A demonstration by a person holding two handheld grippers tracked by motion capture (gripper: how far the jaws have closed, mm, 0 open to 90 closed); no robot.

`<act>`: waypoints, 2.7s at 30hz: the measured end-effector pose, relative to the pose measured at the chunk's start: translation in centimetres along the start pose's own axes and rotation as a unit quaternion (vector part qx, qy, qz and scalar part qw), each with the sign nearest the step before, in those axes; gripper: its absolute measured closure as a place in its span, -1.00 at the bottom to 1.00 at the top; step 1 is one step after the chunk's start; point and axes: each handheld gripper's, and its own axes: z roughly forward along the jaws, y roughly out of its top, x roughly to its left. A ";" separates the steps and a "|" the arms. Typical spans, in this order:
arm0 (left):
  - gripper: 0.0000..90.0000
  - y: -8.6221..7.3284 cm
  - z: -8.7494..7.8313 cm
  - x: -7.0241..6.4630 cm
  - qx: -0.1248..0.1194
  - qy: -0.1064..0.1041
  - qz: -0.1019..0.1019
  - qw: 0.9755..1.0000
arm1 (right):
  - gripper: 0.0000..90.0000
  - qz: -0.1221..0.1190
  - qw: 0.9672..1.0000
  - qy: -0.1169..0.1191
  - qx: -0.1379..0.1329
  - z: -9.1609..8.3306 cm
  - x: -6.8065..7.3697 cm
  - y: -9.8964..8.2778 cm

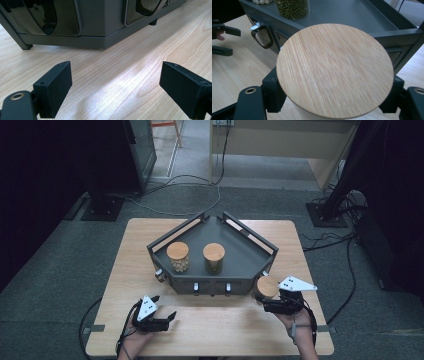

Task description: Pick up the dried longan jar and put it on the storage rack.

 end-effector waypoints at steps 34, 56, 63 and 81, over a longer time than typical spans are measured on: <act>-0.76 0.0 0.0 0.1 0.000 0.000 -0.003 1.000 | -0.43 -0.014 1.000 0.001 0.010 0.0 0.0 3.6; -0.76 0.0 0.0 0.0 0.000 0.000 -0.002 1.000 | -0.43 -0.006 1.000 -0.005 0.021 -0.3 0.2 5.4; -0.76 0.0 0.0 0.0 -0.001 0.000 -0.001 1.000 | -0.43 -0.010 1.000 -0.006 0.018 -0.2 0.4 5.9; -0.76 0.0 0.0 0.0 -0.001 -0.001 0.000 1.000 | -0.43 -0.014 1.000 -0.011 0.010 -0.1 0.6 7.0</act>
